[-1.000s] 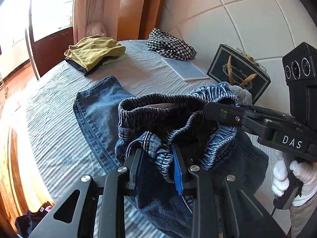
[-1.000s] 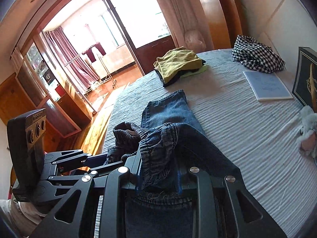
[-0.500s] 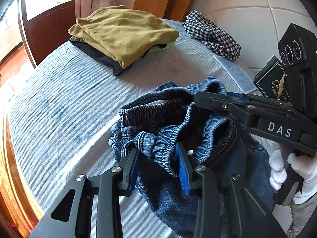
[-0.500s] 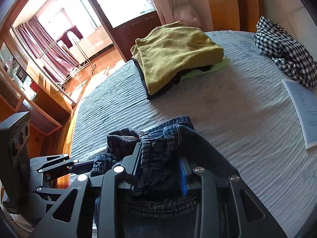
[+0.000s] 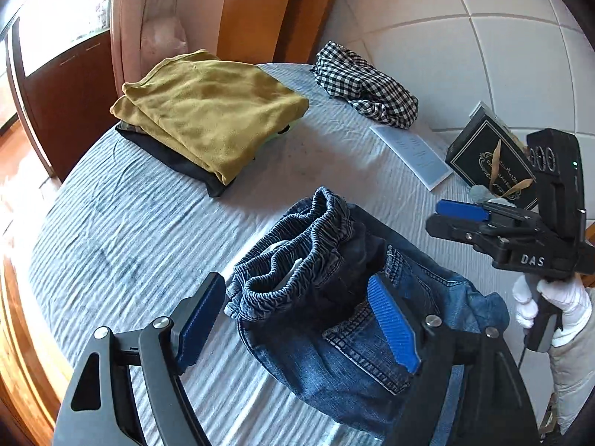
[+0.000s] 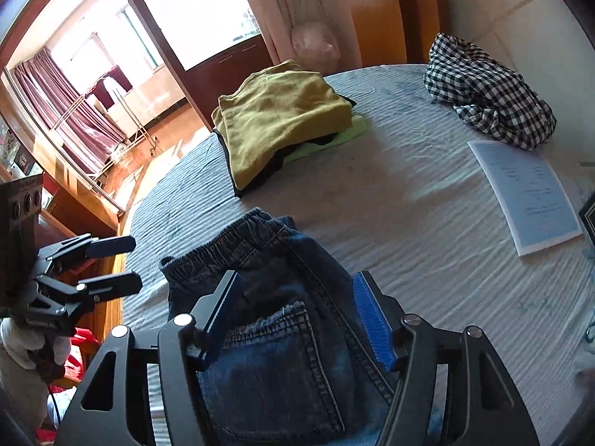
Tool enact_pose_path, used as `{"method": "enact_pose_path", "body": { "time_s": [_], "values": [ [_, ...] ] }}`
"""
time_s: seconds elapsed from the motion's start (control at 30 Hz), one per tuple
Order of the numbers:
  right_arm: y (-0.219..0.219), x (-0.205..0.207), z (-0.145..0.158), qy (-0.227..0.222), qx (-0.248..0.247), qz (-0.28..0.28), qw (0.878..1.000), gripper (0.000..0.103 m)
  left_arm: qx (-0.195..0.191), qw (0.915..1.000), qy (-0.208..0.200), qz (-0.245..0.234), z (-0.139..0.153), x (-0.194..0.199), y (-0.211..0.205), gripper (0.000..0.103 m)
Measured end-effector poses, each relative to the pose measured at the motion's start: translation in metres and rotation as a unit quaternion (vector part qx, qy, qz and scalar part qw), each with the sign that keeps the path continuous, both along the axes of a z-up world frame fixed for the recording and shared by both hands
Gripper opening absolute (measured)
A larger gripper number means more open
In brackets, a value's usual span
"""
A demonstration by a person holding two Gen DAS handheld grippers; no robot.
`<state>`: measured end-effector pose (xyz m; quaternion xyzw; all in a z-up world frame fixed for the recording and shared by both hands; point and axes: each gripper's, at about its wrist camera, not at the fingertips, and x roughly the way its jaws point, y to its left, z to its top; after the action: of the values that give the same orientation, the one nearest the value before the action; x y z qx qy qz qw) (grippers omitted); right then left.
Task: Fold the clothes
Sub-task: 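Grasp the elastic cuff with both tools and lift it toward the waistband, then lay the cuff on the waistband and open both tools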
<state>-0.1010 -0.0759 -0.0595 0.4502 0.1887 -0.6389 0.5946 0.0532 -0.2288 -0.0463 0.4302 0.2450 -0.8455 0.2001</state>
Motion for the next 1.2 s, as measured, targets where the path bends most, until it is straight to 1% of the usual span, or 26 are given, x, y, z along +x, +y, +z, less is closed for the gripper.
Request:
{"method": "enact_pose_path", "body": {
  "time_s": [0.03,0.1,0.17,0.2,0.23,0.3,0.37,0.4,0.43,0.47,0.5,0.57,0.7,0.77,0.83,0.87,0.9,0.93,0.97,1.0,1.03,1.07,1.2],
  "values": [
    [0.008,-0.002,0.002,0.002,0.002,-0.004,1.0,0.059,-0.005,1.0,-0.006,-0.006,-0.004,-0.005,0.002,0.08],
    [0.026,-0.006,0.005,0.007,0.005,-0.011,1.0,0.057,0.001,0.9998,0.003,-0.022,-0.012,-0.013,0.011,0.078],
    [0.047,-0.01,-0.002,-0.002,0.014,-0.019,1.0,0.049,-0.013,0.9997,-0.006,-0.018,-0.021,-0.026,0.015,0.078],
    [0.053,-0.012,-0.006,-0.015,0.018,-0.018,1.0,0.044,-0.02,0.9996,-0.012,-0.016,-0.026,-0.032,0.016,0.078],
    [0.054,-0.012,-0.009,-0.019,0.021,-0.02,0.999,0.041,-0.037,0.9989,-0.027,-0.003,-0.032,-0.039,0.013,0.078],
    [0.055,-0.01,-0.014,-0.025,0.024,-0.023,0.999,0.041,-0.071,0.9955,-0.061,0.019,-0.049,-0.05,0.005,0.078],
    [0.052,-0.007,-0.018,-0.028,0.027,-0.026,0.999,0.041,-0.09,0.9915,-0.09,0.025,-0.07,-0.059,-0.007,0.078],
    [0.051,-0.004,-0.021,-0.028,0.029,-0.025,0.999,0.041,-0.094,0.9906,-0.097,0.026,-0.079,-0.062,-0.013,0.081],
    [0.049,-0.002,-0.024,-0.029,0.032,-0.025,0.999,0.041,-0.097,0.9896,-0.103,0.026,-0.088,-0.066,-0.019,0.081],
    [0.049,-0.003,-0.03,-0.029,0.04,-0.03,0.998,0.041,-0.098,0.9897,-0.101,0.028,-0.09,-0.066,-0.022,0.086],
    [0.049,-0.004,-0.036,-0.029,0.049,-0.034,0.998,0.041,-0.099,0.9897,-0.1,0.03,-0.092,-0.066,-0.025,0.092],
    [0.049,-0.006,-0.048,-0.028,0.065,-0.043,0.997,0.041,-0.095,0.9904,-0.096,0.031,-0.095,-0.065,-0.029,0.094],
    [0.049,-0.01,-0.072,-0.027,0.098,-0.061,0.993,0.041,-0.07,0.9932,-0.085,0.037,-0.086,-0.053,-0.026,0.094],
    [0.054,-0.009,-0.07,-0.029,0.088,-0.065,0.994,0.041,-0.063,0.9944,-0.077,0.038,-0.07,-0.046,-0.014,0.094],
    [0.062,-0.007,-0.06,-0.028,0.071,-0.057,0.995,0.041,-0.05,0.9961,-0.064,0.035,-0.054,-0.038,0.008,0.094],
    [0.067,-0.006,-0.054,-0.025,0.062,-0.053,0.996,0.042,-0.043,0.9968,-0.058,0.034,-0.047,-0.034,0.019,0.096],
    [0.074,-0.005,-0.048,-0.02,0.057,-0.049,0.997,0.043,-0.031,0.9977,-0.052,0.031,-0.041,-0.031,0.032,0.102],
    [0.082,-0.003,-0.041,-0.011,0.053,-0.045,0.997,0.05,-0.021,0.9984,-0.046,0.026,-0.036,-0.029,0.045,0.103],
    [0.09,-0.002,-0.035,-0.003,0.05,-0.042,0.998,0.065,-0.016,0.9988,-0.04,0.021,-0.031,-0.025,0.061,0.103],
    [0.101,-0.002,-0.03,0.005,0.048,-0.04,0.998,0.073,-0.018,0.999,-0.038,0.017,-0.026,-0.024,0.076,0.103],
    [0.112,-0.003,-0.026,0.012,0.045,-0.039,0.998,0.084,-0.019,0.9991,-0.036,0.015,-0.022,-0.023,0.093,0.103],
    [0.125,-0.006,-0.022,0.016,0.04,-0.037,0.998,0.087,-0.016,0.9992,-0.035,0.014,-0.021,-0.021,0.111,0.103],
    [0.175,-0.021,-0.011,0.036,0.015,-0.018,0.999,0.087,-0.003,0.9994,-0.031,0.014,-0.021,-0.012,0.182,0.103]
  ]
}}
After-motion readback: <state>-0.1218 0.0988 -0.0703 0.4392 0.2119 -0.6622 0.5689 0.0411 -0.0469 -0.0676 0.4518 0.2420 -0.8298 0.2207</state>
